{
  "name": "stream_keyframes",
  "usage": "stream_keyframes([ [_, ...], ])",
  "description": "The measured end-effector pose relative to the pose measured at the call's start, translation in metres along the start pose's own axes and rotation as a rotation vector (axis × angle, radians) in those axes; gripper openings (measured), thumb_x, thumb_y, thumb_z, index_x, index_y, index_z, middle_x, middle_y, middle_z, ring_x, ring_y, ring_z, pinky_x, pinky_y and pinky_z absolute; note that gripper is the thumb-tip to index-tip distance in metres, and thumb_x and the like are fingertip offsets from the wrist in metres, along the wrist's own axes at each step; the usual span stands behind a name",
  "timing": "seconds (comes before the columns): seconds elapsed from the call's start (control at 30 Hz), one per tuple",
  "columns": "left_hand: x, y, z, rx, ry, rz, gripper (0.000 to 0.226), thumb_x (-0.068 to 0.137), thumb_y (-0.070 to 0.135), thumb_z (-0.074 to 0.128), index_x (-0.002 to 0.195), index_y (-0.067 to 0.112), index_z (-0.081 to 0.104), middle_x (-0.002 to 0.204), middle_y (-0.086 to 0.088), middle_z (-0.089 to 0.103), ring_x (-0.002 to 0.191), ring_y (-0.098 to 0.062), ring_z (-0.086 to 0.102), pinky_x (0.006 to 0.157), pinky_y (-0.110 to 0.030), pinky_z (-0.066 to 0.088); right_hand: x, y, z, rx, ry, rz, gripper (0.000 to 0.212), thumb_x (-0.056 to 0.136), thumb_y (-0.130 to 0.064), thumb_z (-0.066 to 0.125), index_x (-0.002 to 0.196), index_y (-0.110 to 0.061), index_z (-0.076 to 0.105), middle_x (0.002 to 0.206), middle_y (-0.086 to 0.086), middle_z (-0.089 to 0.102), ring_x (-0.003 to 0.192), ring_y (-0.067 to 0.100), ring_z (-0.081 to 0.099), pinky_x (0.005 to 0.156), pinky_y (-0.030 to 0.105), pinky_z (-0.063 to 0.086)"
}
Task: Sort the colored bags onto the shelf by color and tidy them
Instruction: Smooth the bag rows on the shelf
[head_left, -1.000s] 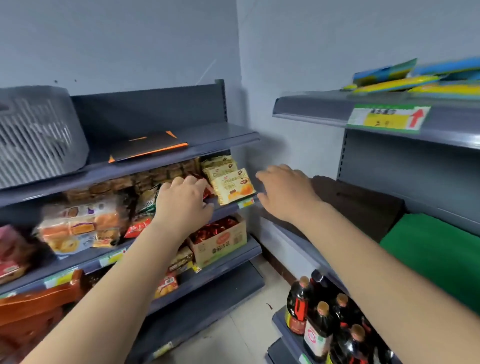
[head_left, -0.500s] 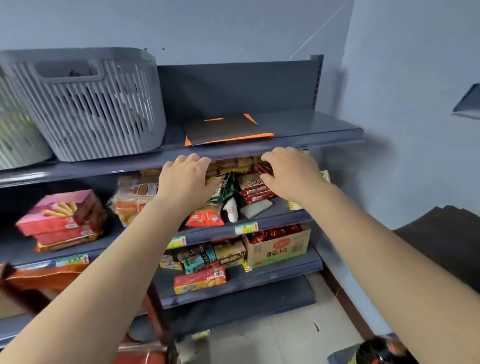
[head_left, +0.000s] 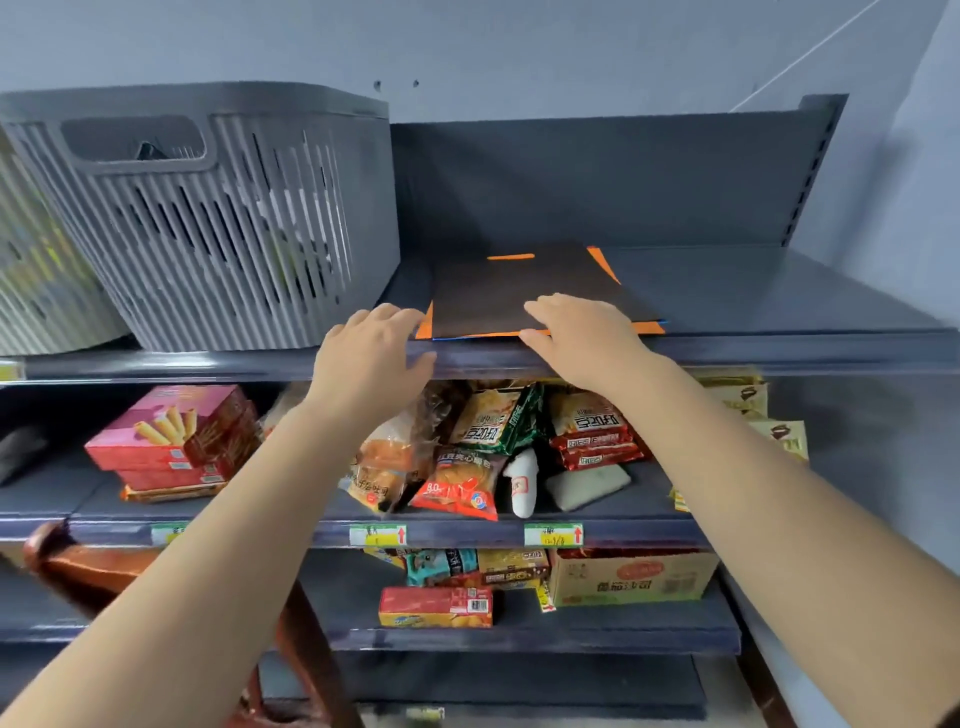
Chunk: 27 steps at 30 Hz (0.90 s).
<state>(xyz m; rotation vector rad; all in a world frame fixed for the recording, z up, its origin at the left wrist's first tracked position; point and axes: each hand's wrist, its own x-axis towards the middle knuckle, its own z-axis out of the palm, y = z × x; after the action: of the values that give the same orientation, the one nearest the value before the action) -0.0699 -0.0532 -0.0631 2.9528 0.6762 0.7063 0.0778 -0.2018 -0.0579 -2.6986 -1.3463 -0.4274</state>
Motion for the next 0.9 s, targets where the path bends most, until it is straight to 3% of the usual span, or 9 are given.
stream_keyframes([
  [0.1,0.01,-0.003,0.008,-0.02,0.018,-0.009,0.037,0.093,0.031,0.053,0.123,0.01,0.055,0.124,-0.005,0.056,0.114,-0.028,0.049,0.091,-0.038,0.037,0.014,0.005,0.013,0.02,-0.063,0.011,0.044,0.103,-0.037,0.025,0.135,-0.015,0.046,0.138,0.005,0.05,0.126,0.026,0.045,0.097,0.039,0.038],
  [0.23,0.019,-0.007,0.015,-0.094,0.041,-0.012,0.038,0.093,0.03,0.054,0.126,0.012,0.054,0.125,-0.005,0.057,0.116,-0.028,0.049,0.094,-0.037,0.038,0.017,0.011,0.018,0.06,0.028,0.02,0.041,0.102,-0.039,0.029,0.123,-0.018,0.058,0.123,0.004,0.062,0.112,0.029,0.055,0.082,0.037,0.045],
  [0.43,0.033,-0.016,0.018,-0.229,0.081,-0.001,0.039,0.094,0.031,0.051,0.13,0.015,0.054,0.126,-0.002,0.058,0.116,-0.022,0.052,0.092,-0.034,0.041,0.022,0.016,0.015,0.164,0.111,0.041,0.035,0.099,-0.039,0.04,0.108,-0.024,0.07,0.107,0.002,0.069,0.1,0.026,0.059,0.066,0.028,0.039],
  [0.57,0.04,-0.022,0.017,-0.331,0.074,-0.002,0.037,0.095,0.03,0.052,0.129,0.017,0.055,0.123,0.0,0.058,0.111,-0.018,0.052,0.091,-0.031,0.041,0.023,0.02,0.009,0.305,0.128,0.129,0.024,0.094,-0.036,0.054,0.099,-0.024,0.075,0.099,-0.001,0.072,0.089,0.021,0.062,0.067,0.026,0.043],
  [0.73,0.046,-0.029,0.018,-0.397,0.04,0.011,0.035,0.094,0.03,0.052,0.126,0.017,0.058,0.119,0.0,0.061,0.107,-0.016,0.055,0.093,-0.033,0.046,0.024,0.02,0.002,0.416,0.156,0.224,0.014,0.083,-0.033,0.07,0.078,-0.021,0.076,0.084,-0.006,0.07,0.083,0.016,0.062,0.079,0.035,0.053],
  [0.9,0.05,-0.031,0.021,-0.463,0.0,0.018,0.03,0.093,0.032,0.054,0.12,0.02,0.061,0.101,0.008,0.062,0.096,-0.009,0.056,0.086,-0.027,0.047,0.017,0.025,-0.002,0.599,0.206,0.258,0.006,0.082,-0.022,0.071,0.081,-0.019,0.075,0.076,-0.011,0.065,0.08,0.009,0.061,0.074,0.025,0.047],
])
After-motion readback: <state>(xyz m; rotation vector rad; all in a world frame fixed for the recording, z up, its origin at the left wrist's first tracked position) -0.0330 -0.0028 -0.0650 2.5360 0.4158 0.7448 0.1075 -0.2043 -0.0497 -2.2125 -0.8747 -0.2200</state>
